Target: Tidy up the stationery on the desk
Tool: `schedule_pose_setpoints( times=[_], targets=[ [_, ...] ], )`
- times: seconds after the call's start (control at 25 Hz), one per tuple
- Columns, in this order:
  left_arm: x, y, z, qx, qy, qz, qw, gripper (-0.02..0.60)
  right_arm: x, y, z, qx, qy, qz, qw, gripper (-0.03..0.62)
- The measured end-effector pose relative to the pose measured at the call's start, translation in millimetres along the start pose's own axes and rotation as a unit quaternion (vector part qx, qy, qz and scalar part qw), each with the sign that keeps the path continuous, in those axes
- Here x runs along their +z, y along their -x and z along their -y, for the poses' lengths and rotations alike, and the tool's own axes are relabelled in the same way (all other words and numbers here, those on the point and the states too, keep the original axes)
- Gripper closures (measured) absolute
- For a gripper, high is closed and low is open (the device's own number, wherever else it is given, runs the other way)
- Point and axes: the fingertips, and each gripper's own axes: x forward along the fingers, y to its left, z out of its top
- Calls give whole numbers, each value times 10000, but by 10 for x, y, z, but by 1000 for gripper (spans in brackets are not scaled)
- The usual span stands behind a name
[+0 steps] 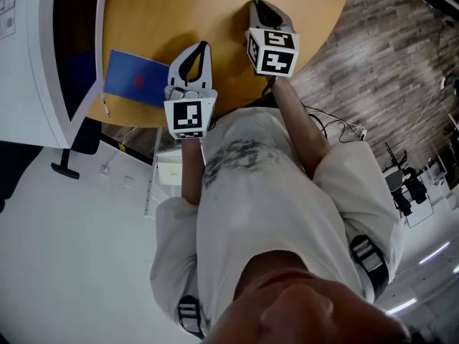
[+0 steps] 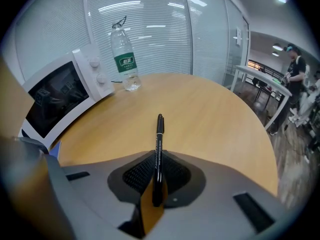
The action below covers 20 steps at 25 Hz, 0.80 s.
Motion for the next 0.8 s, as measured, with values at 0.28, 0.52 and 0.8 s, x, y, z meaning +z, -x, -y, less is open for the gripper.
schedule_pose_setpoints(
  times=[0.28, 0.52, 0.8],
  targets=[
    [1, 25, 19, -79, -114, -99, 9999, 572, -26, 28, -87, 29, 74, 14, 10000, 484],
    [-9, 102, -2, -82, 0, 107, 9999, 572, -39, 76, -104, -15, 180, 50, 9998, 450],
    [-40, 356, -95, 62, 63, 239, 9997, 572, -61, 220, -299, -66, 425, 165, 9989, 448]
  ],
)
